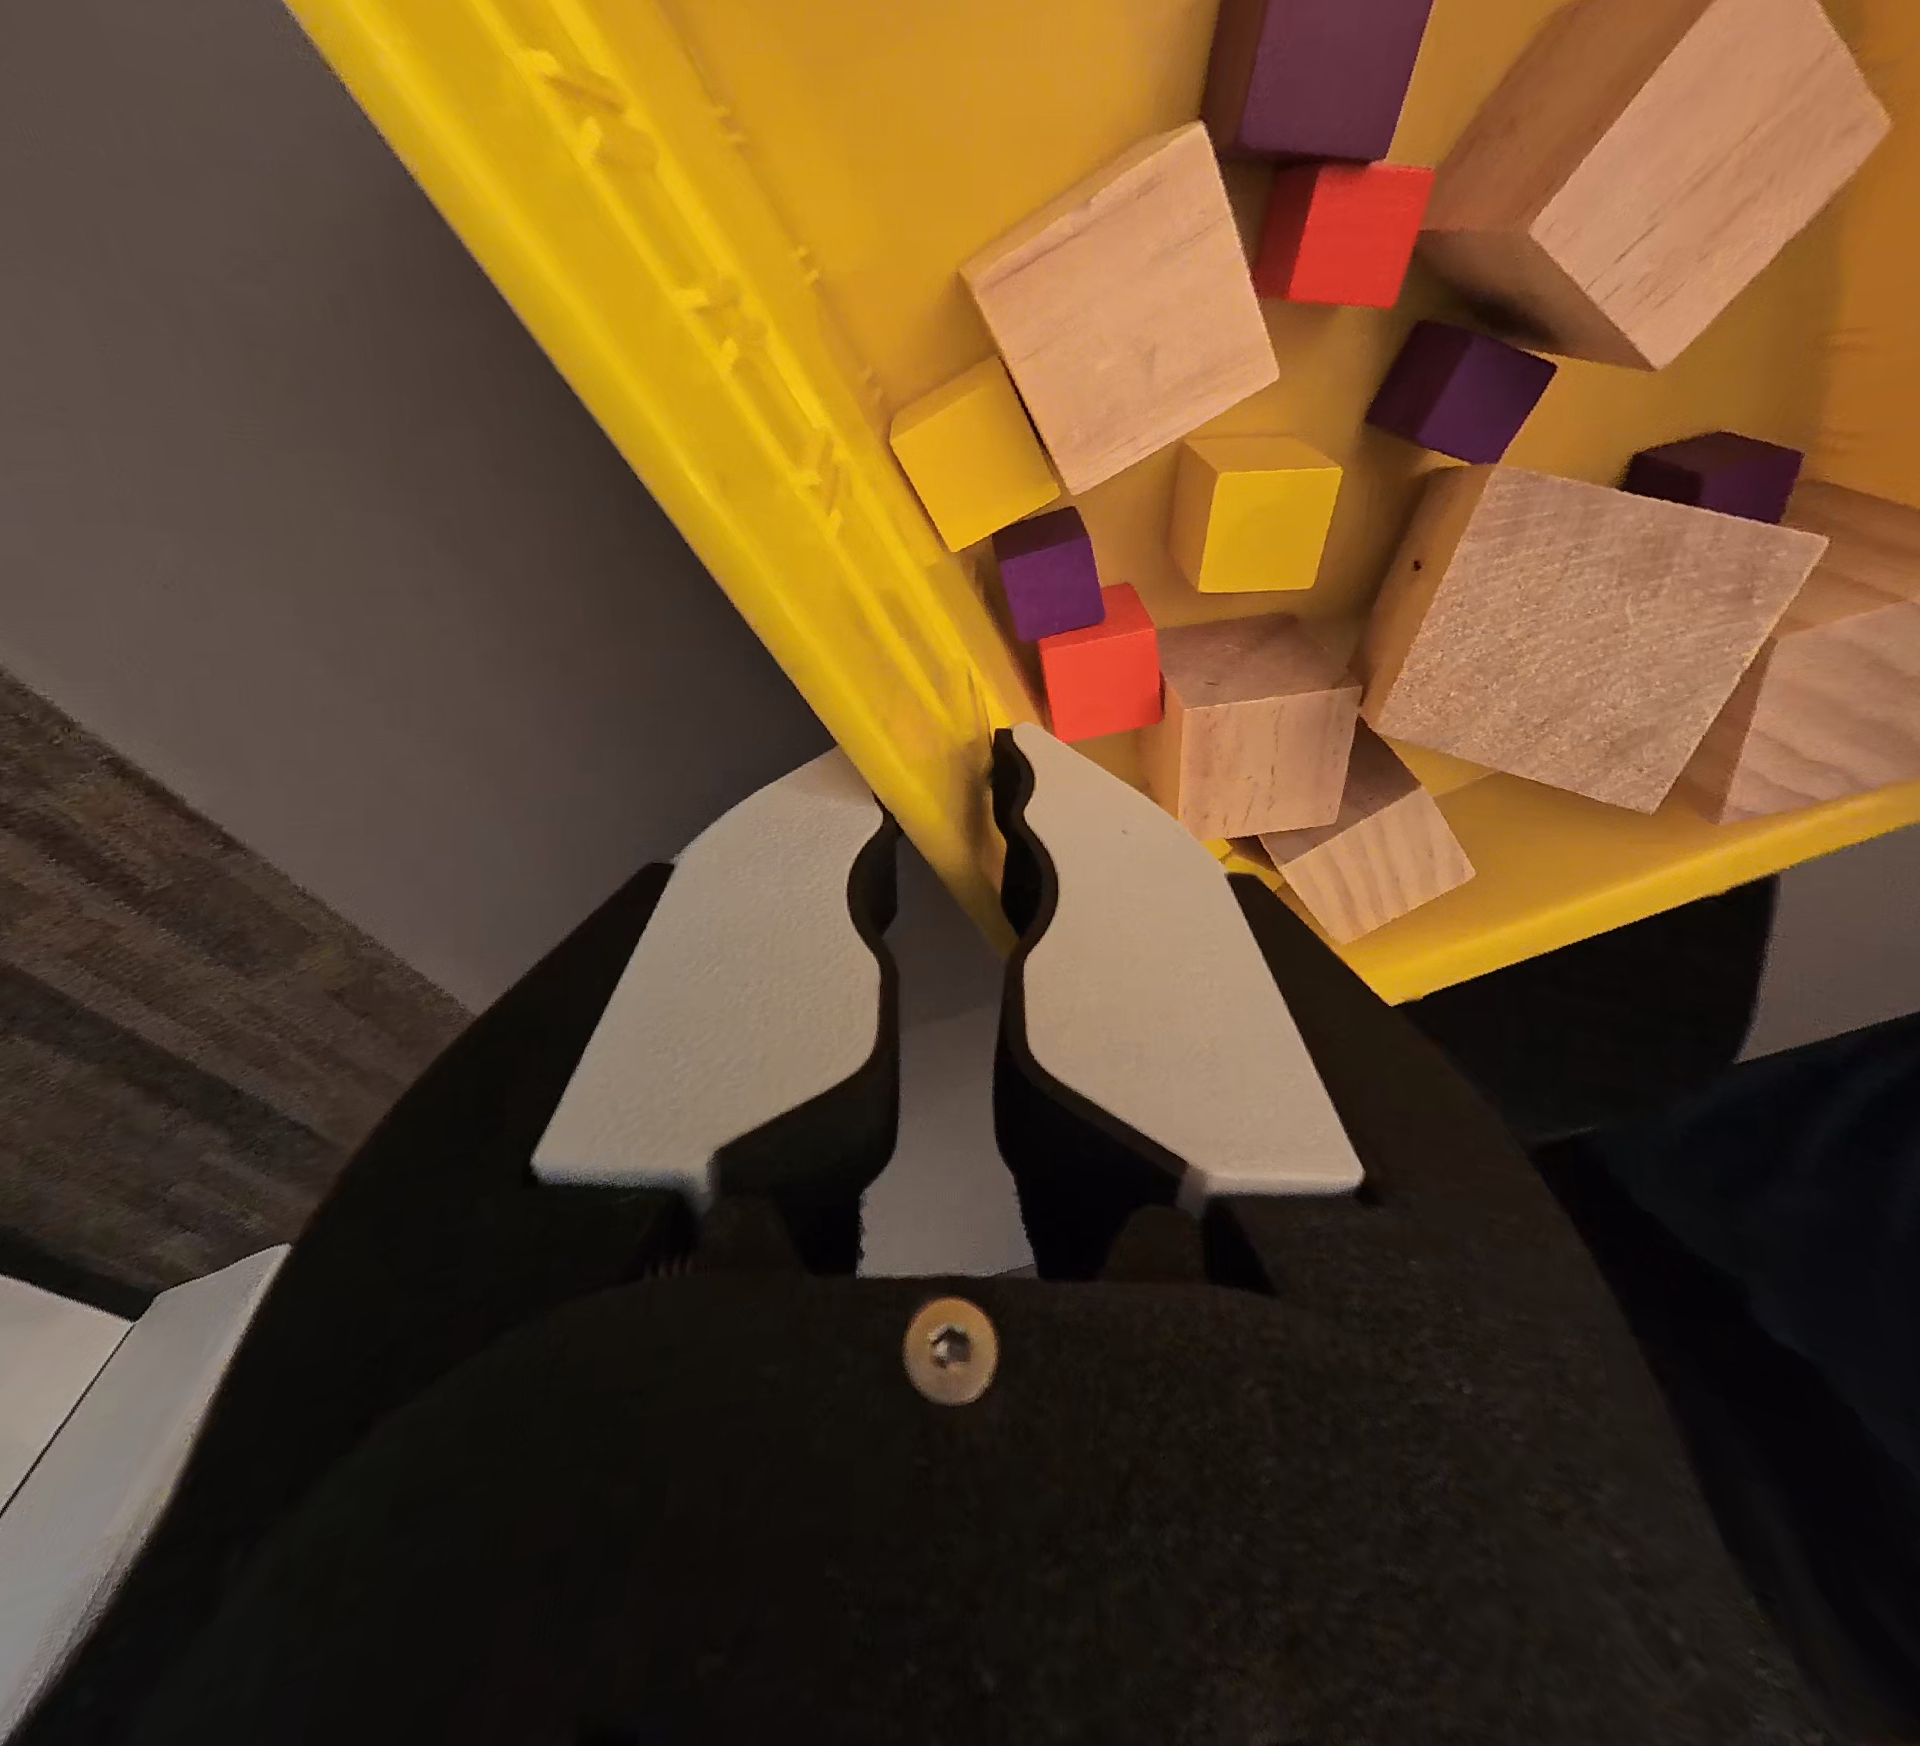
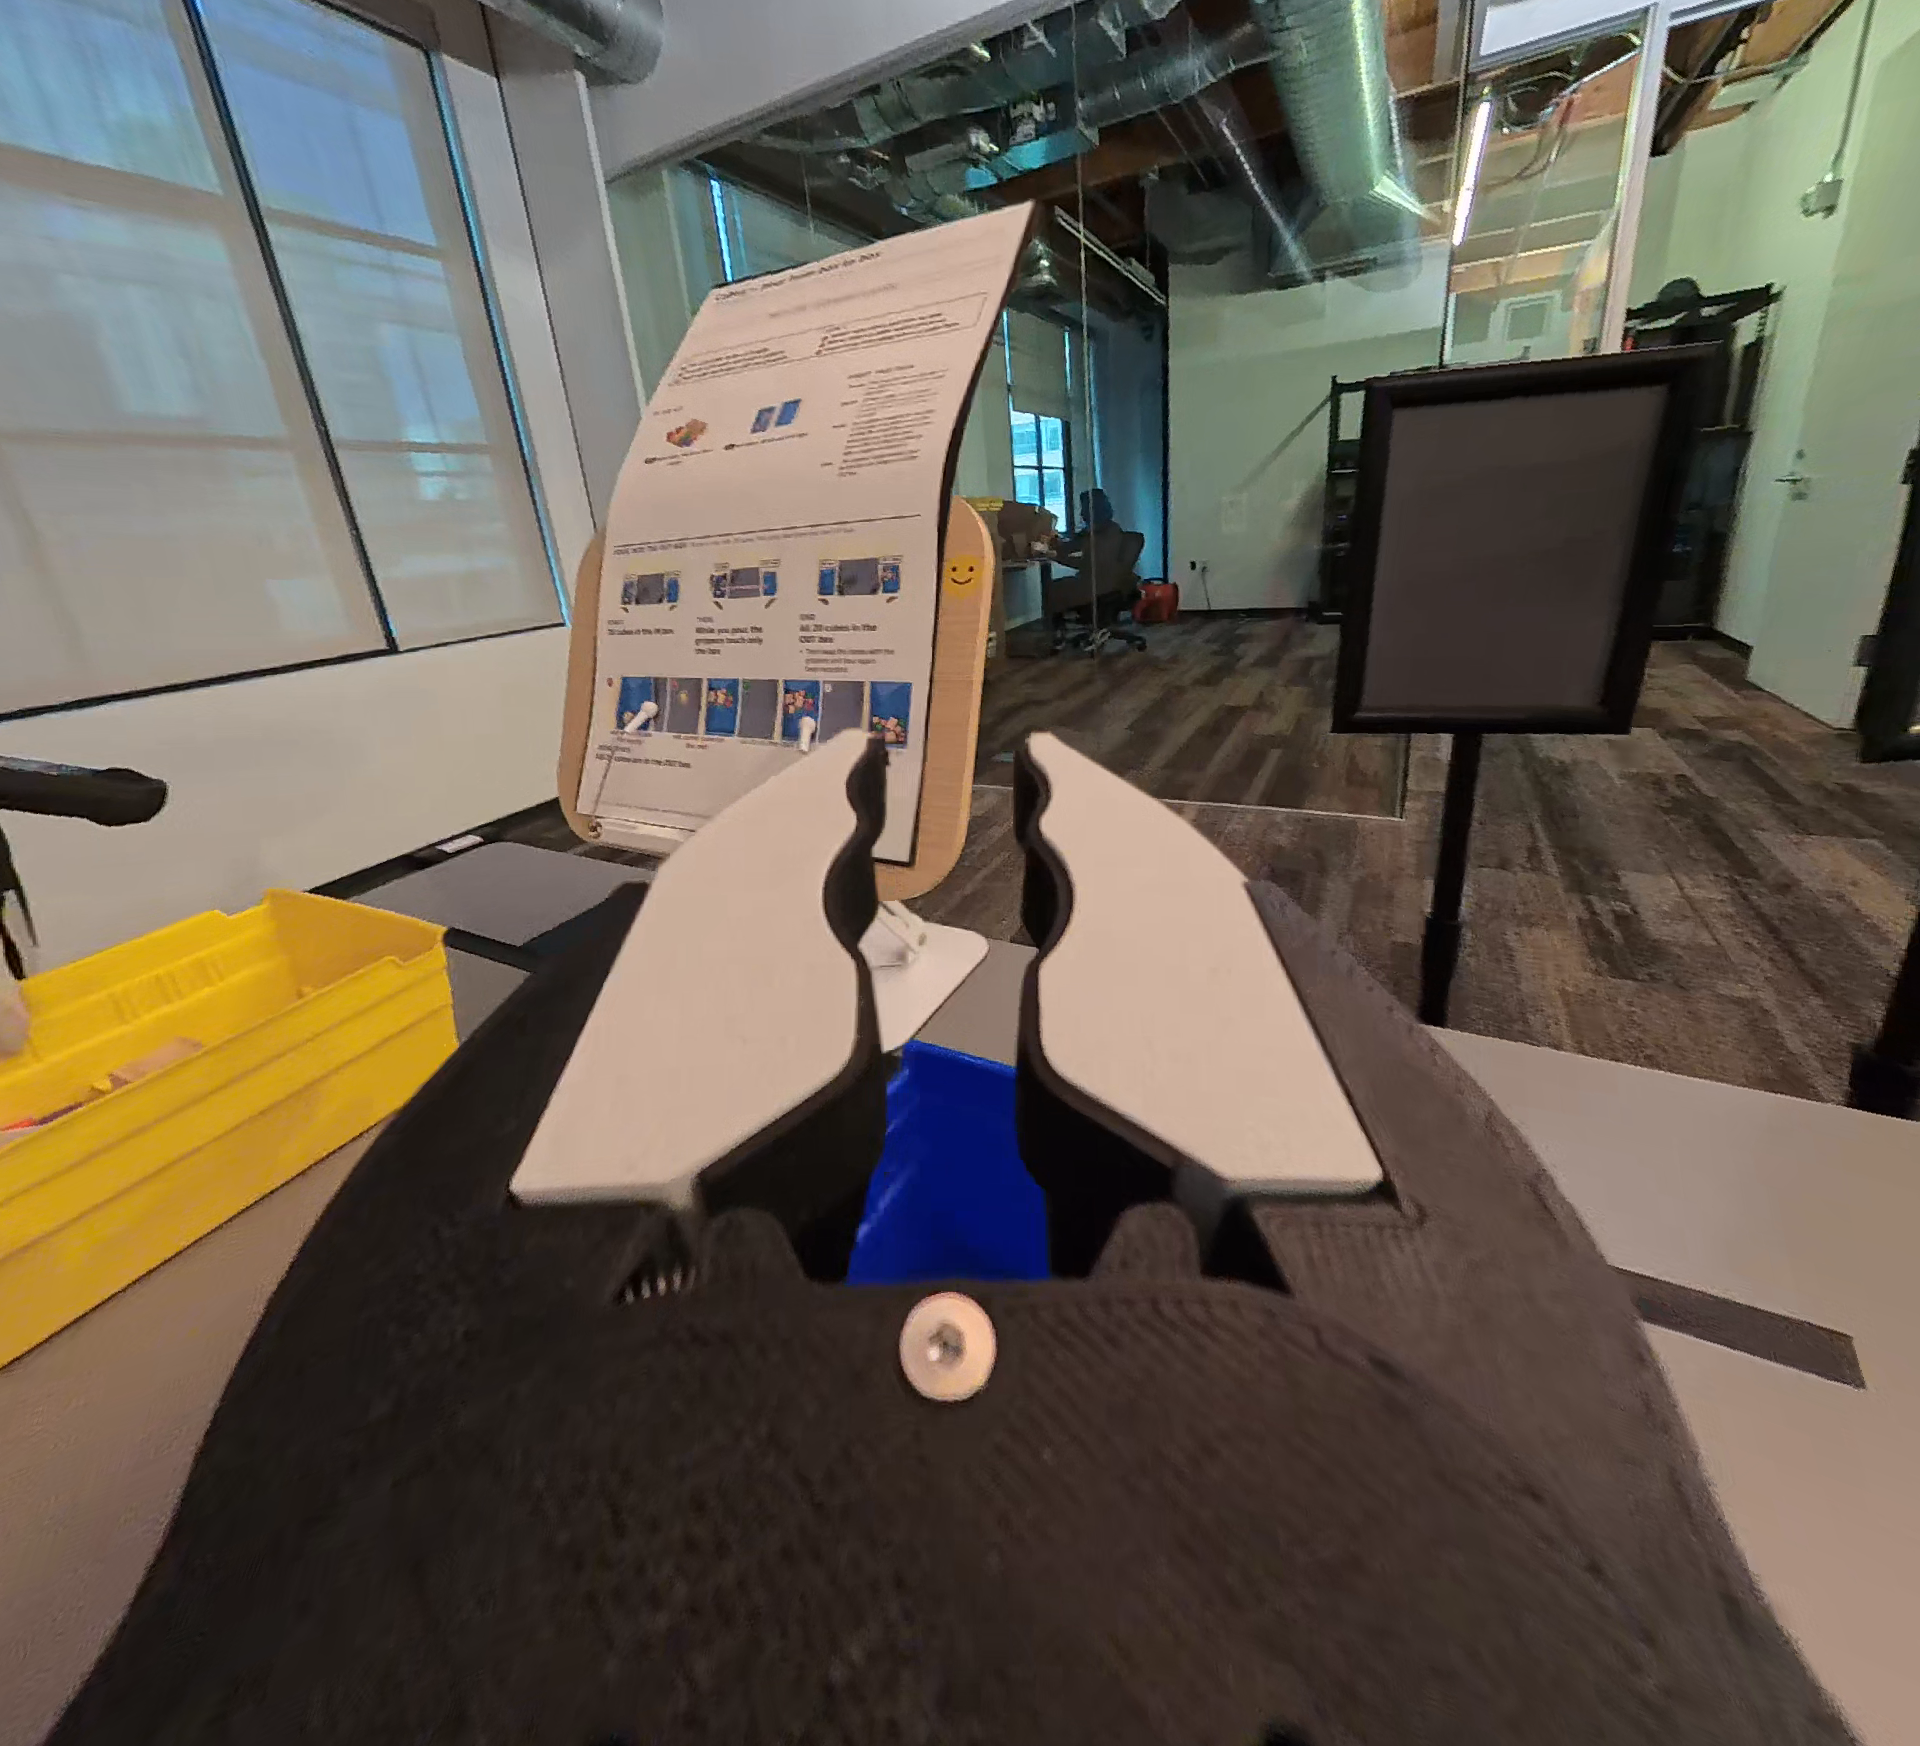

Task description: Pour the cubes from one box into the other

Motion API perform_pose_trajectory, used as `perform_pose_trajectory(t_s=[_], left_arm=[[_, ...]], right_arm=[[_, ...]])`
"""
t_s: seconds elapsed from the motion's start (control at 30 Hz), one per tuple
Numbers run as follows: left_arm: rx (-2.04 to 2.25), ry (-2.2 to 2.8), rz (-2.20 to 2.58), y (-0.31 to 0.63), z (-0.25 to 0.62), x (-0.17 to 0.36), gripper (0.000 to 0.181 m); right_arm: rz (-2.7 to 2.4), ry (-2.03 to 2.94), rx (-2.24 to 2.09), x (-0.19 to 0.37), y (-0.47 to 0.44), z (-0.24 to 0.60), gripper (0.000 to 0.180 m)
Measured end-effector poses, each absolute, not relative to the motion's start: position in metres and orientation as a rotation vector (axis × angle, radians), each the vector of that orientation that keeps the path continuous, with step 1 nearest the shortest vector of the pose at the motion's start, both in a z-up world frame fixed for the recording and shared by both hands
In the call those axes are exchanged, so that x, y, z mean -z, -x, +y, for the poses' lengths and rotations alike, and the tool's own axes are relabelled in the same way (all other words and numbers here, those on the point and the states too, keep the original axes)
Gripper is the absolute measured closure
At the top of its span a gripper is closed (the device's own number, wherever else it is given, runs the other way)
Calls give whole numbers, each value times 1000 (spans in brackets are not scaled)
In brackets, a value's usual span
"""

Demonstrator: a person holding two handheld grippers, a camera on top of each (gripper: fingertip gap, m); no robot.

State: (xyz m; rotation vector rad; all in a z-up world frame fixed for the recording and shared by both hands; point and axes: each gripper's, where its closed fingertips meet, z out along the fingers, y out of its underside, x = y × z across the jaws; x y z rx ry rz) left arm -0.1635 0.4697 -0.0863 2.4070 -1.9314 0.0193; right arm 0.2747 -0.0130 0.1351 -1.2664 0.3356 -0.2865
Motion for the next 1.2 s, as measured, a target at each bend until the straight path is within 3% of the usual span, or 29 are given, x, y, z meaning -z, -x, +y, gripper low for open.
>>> perform_pose_trajectory(t_s=[0.53, 0.8, 1.2], left_arm=[[13, -2557, -1868, 168, 498, 88, 167], [-129, -2526, -1733, 172, 487, 109, 174], [-251, -2616, -1664, 168, 487, 109, 175]], right_arm=[[297, 1436, 420, -121, -253, 18, 157], [235, 1450, 420, -141, -207, 32, 156], [221, 1665, 267, -78, -147, 67, 156]])
